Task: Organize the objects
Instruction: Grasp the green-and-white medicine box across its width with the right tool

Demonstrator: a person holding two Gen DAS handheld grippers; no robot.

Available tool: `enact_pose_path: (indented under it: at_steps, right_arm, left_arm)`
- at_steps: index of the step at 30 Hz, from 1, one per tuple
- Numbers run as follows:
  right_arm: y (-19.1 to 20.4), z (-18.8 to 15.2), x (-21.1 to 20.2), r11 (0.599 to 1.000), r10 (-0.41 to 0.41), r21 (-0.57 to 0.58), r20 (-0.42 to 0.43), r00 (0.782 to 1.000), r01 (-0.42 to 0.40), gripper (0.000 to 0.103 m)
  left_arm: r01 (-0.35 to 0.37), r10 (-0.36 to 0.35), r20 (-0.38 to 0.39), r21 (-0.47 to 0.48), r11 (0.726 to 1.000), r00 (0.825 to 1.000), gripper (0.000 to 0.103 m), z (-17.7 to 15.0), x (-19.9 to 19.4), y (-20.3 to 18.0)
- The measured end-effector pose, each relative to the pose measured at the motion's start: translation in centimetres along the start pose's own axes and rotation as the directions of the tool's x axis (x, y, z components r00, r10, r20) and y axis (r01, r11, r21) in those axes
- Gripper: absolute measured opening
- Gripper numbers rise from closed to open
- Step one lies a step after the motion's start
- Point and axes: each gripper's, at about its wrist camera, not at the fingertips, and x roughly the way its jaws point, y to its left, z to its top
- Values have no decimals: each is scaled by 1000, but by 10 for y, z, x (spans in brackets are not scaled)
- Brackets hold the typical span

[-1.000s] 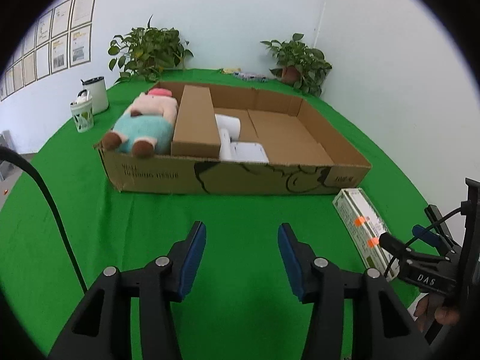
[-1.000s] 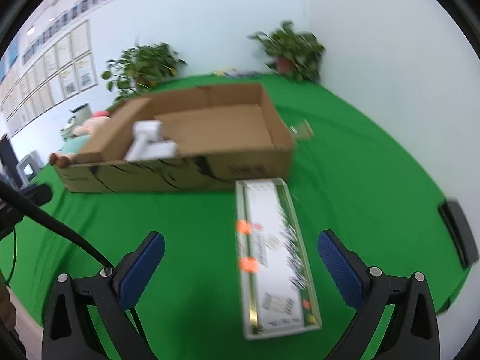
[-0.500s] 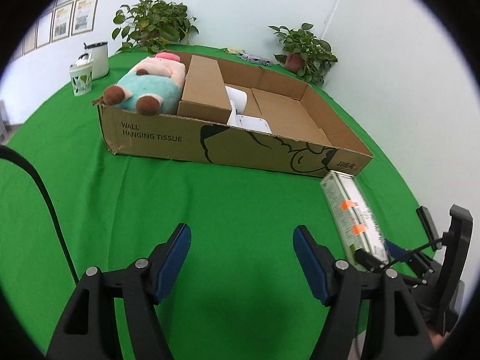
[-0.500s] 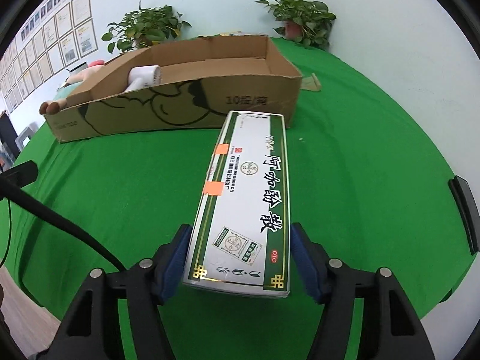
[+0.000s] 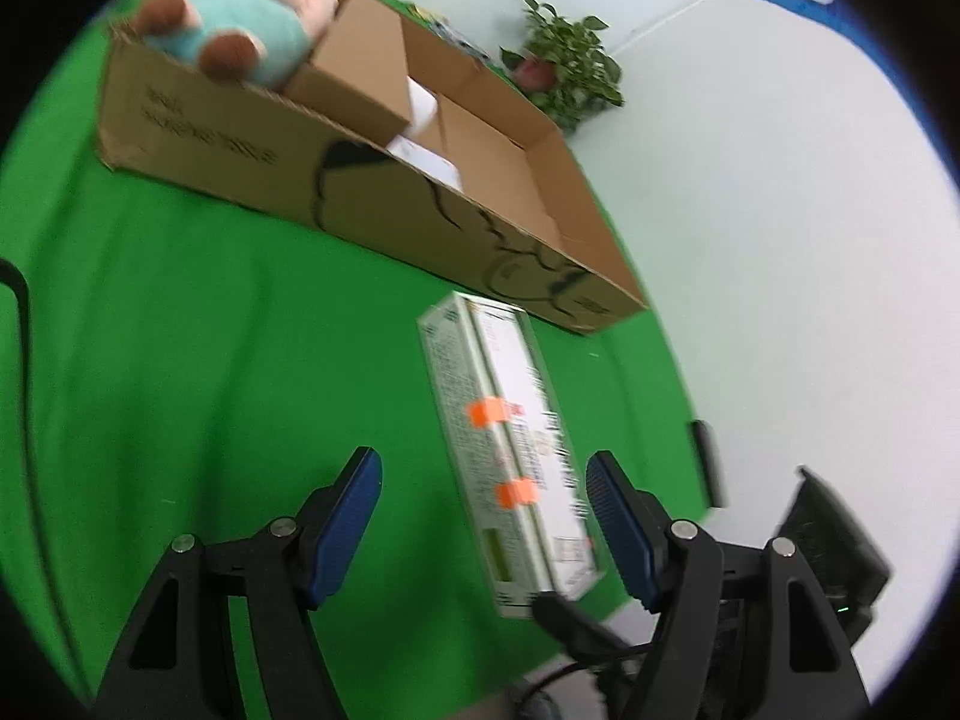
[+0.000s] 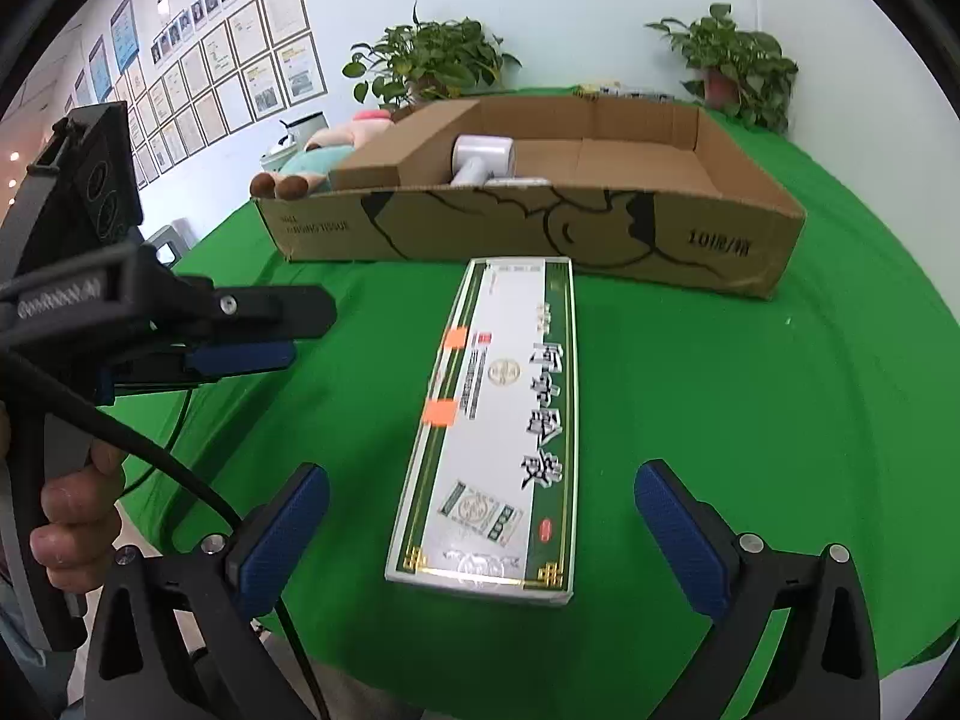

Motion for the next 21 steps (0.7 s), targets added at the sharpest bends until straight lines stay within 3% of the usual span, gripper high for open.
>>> enact_pose_path:
  at_steps: [7, 14, 21]
  right_arm:
    - [-4, -6, -3, 1000, -27, -5, 7, 1000, 27, 103]
    - [-5, -7, -1, 999, -43, -14, 16, 999, 43, 102]
    - [-5, -6, 5, 999, -37, -21, 3, 999, 37, 87]
  left_arm:
    - [115, -115, -105, -5, 993, 988, 70, 6, 43, -14]
    - [116, -119, -141, -32, 993, 983, 70, -1, 65, -11]
    - [126, -132, -157, -48, 991, 979, 70, -9, 76, -13]
